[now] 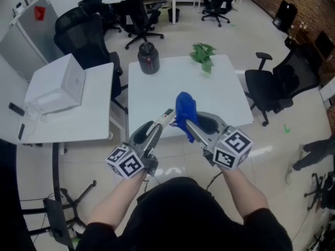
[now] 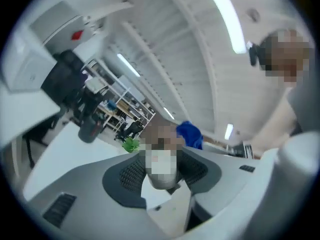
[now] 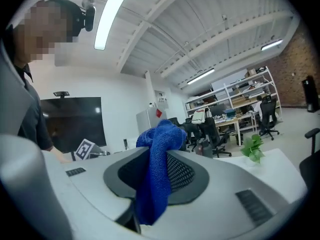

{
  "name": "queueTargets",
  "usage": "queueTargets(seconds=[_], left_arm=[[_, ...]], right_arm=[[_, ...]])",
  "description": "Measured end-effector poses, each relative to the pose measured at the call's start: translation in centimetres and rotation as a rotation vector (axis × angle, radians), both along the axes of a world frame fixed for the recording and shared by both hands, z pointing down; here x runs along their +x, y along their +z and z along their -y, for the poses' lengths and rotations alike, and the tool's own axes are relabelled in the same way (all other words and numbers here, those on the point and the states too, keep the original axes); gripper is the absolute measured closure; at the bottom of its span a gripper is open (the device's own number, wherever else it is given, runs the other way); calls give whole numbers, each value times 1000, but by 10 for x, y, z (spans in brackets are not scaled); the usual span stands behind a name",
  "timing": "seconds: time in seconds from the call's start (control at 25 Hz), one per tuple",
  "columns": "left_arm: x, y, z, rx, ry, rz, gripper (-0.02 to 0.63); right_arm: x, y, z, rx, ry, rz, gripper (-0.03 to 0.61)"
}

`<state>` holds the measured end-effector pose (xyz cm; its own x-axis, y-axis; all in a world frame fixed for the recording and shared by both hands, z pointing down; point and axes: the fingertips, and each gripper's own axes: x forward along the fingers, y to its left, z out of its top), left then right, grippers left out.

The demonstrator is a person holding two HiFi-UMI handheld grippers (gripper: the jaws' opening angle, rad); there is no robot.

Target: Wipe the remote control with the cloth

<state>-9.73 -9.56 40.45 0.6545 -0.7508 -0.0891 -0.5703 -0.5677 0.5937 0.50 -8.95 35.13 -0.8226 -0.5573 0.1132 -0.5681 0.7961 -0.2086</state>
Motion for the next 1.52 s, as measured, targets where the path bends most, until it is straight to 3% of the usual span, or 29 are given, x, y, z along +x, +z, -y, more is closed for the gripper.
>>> queueTargets(seconds=[0.08, 0.16, 0.2, 0.28, 0.44, 0.68, 0.88, 1.04, 1.24, 1.52], left_arm=[[-9, -3, 9, -108, -20, -276, 419], [-14, -10, 14, -175, -29, -494, 419], [-14, -14, 15, -189, -25, -564, 419], [-11, -17, 14, -202, -9, -628, 419], [0, -14, 6, -219, 48, -647, 420], [13, -8, -9, -244, 140, -618, 420], [14, -3, -15, -249, 141, -627, 420], [-2, -10, -2, -220, 101, -639, 420], [-4, -25, 6, -193, 114, -658, 420], [17, -13, -15, -229, 195, -617, 420]], right_arm=[[-14, 11, -13, -2, -21, 10, 477], [-32, 26, -26, -5, -56, -7, 477], [-42, 32, -32, -1, -75, -25, 477], [-59, 43, -43, 15, -108, -68, 477], [-68, 52, -40, 45, -108, -121, 478], [-31, 44, -1, 73, -5, -134, 479], [-7, 23, 16, 87, 63, -123, 479], [-18, 15, -16, 105, -21, -90, 477], [-61, 40, -50, 131, -152, -170, 477], [-29, 28, -11, 130, -14, -149, 479]])
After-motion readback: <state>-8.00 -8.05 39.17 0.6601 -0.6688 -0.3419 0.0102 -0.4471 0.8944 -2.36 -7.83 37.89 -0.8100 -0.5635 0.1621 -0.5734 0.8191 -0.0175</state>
